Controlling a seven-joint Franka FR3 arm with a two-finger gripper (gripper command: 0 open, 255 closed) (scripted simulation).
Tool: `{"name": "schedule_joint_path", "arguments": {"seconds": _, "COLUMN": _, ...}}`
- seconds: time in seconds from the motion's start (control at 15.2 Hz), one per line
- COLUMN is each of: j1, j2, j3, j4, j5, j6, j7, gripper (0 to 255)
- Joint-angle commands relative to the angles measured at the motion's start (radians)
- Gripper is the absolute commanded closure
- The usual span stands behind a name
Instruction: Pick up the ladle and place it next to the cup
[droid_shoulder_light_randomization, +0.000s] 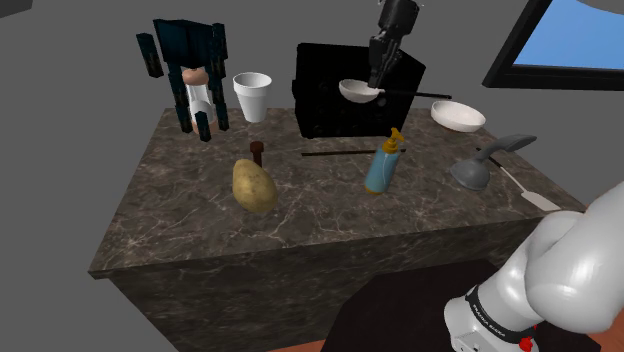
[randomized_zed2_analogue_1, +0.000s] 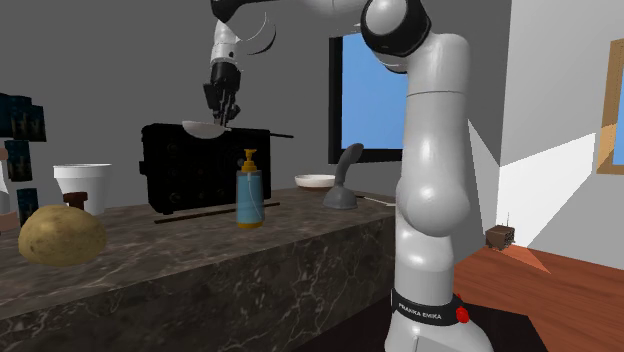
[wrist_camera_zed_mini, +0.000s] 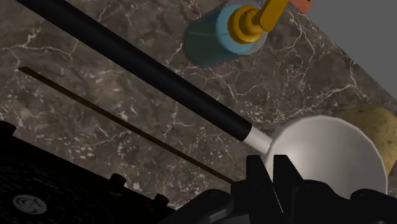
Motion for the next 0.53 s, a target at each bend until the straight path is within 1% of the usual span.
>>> {"name": "schedule_joint_path", "arguments": {"seconds": 0.0, "j1": 0.020, "j2": 0.031, "j3": 0.021, "j4": 0.036, "j5": 0.017, "j6": 0.009, "j7": 0.043, "gripper": 255}}
{"name": "schedule_joint_path", "arguments": {"seconds": 0.26, "j1": 0.054, "j2": 0.124, "j3": 0.054, "j4": 0.142, "j5": 0.048, "j6": 0.019, "j7": 0.114, "gripper": 255}}
{"name": "schedule_joint_path", "arguments": {"seconds": 0.46, "j1": 0.076, "j2": 0.206, "j3": 0.077, "j4": 0.243, "j5": 0.069, "j6": 0.017, "j7": 0.167, "gripper": 255}}
